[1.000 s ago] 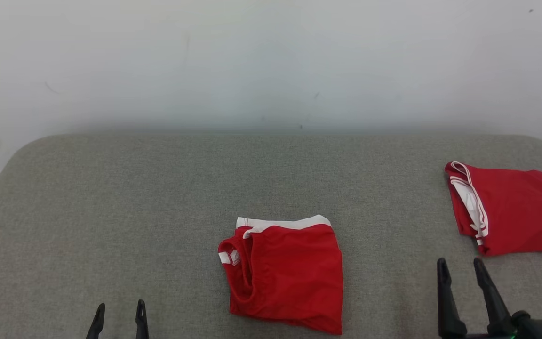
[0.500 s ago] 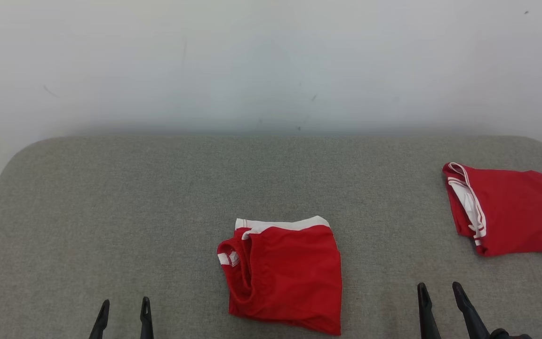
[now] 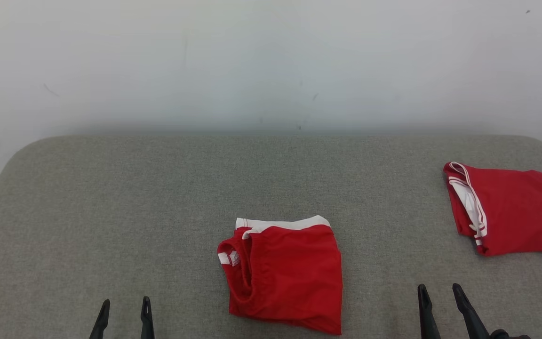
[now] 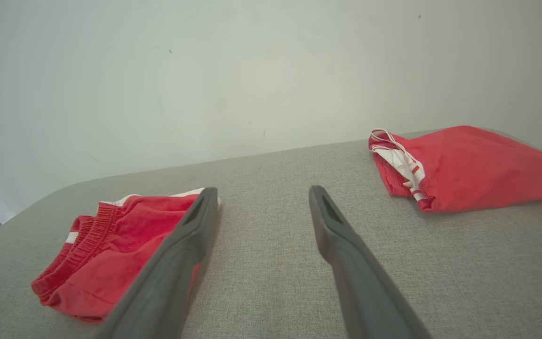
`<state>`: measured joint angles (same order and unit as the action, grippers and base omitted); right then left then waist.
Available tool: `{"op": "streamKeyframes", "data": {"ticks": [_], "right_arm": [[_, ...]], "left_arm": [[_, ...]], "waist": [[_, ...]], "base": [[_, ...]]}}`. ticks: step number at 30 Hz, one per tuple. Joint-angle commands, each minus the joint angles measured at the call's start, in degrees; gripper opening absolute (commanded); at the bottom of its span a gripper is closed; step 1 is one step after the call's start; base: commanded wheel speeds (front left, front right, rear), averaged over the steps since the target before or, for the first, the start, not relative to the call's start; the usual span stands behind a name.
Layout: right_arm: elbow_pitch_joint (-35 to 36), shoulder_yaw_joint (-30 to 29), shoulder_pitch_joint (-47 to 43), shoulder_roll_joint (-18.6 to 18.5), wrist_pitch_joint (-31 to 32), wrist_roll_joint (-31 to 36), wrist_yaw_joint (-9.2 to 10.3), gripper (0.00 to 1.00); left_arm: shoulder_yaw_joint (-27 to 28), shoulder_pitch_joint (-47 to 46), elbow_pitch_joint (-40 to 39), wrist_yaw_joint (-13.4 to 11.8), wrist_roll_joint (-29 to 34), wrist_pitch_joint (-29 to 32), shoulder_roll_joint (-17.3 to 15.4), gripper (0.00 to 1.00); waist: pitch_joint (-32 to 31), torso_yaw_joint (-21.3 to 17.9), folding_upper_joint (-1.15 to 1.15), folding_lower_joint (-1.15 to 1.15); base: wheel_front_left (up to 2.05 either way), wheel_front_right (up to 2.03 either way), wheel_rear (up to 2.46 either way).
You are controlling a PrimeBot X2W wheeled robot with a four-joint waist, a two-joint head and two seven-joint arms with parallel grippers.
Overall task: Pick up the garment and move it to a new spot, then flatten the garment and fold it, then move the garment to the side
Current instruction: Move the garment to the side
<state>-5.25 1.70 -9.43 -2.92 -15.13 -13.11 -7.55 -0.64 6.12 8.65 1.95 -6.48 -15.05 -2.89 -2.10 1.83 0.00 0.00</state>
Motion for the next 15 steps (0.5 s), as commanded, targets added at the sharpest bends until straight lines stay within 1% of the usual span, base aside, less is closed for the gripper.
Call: {"op": "streamKeyframes", "data": {"ticks": [1,15], "right_arm": [[-0.19,-0.11,-0.07,0.05,0.04,-0.09,0.12,1.0],[-0.47,-0.19,-0.19,0.06,0.03,-0.01,0.11,1.0]], "left_arm": [[0.03,0.86,-0.13,-0.1,0.23,-0.17,0.01,1.0],[0.23,0.98,0.12,0.37,0.6,-0.17,0.01,1.0]], "waist": [[0.01,-0.03,0.0,0.0],[0.11,-0.15,0.0,0.0]], "base": [[0.0,0.0,0.0],[0.0,0.0,0.0]]}}
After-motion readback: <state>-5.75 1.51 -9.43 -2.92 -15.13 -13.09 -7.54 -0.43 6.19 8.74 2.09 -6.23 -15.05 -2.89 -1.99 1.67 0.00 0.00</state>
